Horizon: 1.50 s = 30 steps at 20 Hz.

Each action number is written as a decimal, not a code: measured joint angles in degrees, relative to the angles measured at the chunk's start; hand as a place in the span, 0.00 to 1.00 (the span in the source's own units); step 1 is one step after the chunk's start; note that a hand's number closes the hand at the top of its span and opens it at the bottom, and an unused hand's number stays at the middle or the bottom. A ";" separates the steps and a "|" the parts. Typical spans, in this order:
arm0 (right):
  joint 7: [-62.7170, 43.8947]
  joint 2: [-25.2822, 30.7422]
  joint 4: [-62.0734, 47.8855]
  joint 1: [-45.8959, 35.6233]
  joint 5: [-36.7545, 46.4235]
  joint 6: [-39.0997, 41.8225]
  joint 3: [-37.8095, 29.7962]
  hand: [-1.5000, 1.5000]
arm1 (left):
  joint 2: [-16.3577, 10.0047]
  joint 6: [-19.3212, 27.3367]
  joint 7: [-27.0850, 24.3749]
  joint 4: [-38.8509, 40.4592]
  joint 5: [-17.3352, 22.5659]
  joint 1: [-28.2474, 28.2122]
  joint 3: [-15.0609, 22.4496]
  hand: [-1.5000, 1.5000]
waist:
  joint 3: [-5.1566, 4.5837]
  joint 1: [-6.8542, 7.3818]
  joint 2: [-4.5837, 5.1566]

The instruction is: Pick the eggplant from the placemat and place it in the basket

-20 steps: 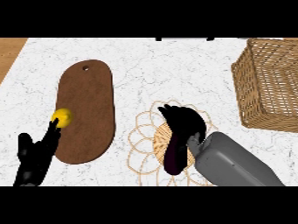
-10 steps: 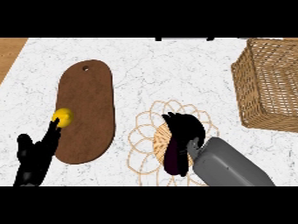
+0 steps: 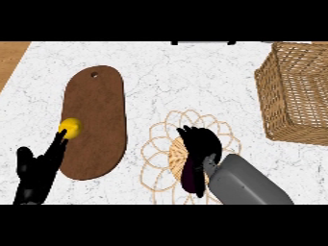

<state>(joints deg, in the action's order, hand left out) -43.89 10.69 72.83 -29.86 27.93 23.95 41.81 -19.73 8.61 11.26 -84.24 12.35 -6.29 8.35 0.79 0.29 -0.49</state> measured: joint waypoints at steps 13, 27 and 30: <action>9.17 0.92 -1.95 -0.17 9.06 -0.79 2.31 1.00 | 0.56 -1.35 1.00 -0.87 -0.97 -0.64 -0.96 0.50 | -0.28 -0.04 -0.33; 4.64 9.38 14.79 13.48 19.79 -18.90 -2.27 1.00 | 0.71 -2.38 0.48 -1.23 -0.82 -2.79 -2.92 0.50 | -0.04 -2.09 -0.47; 4.58 5.86 20.85 15.57 16.74 -26.27 -6.89 1.00 | 0.62 -2.22 0.39 -1.60 -0.71 -3.56 -3.36 0.50 | 0.02 -2.77 -0.47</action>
<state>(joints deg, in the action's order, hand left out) -39.30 16.55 93.68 -14.29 44.67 -2.32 34.92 -19.10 6.39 11.65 -85.84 11.64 -9.84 4.99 0.81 -2.48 -0.96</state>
